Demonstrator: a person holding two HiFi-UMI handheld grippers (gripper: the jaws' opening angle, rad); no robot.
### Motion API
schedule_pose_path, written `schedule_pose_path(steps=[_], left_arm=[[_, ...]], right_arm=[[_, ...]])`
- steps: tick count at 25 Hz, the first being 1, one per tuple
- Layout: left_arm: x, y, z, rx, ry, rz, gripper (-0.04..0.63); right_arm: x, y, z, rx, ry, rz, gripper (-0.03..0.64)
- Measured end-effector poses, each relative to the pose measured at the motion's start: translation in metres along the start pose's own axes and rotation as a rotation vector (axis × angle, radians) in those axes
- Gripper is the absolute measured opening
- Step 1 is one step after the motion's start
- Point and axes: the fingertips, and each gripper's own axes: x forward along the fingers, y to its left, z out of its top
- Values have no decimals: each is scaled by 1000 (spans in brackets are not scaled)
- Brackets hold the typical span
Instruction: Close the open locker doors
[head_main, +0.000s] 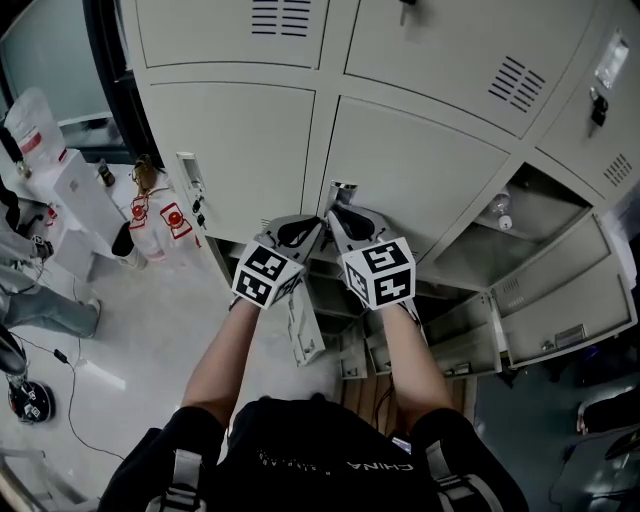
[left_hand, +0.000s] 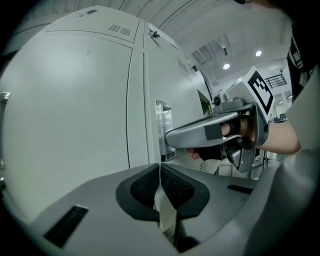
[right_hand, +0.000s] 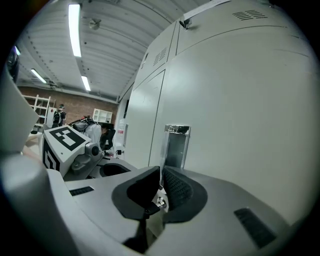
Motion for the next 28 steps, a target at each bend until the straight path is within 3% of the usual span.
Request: schedule_pose_path(steps=[15, 28], left_arm=[[12, 7, -7, -12, 18, 17, 25], [12, 7, -6, 25, 35, 30, 25]], right_arm=[[2, -9, 0, -2, -20, 12, 49], [-26, -40, -28, 22, 6, -67, 49]])
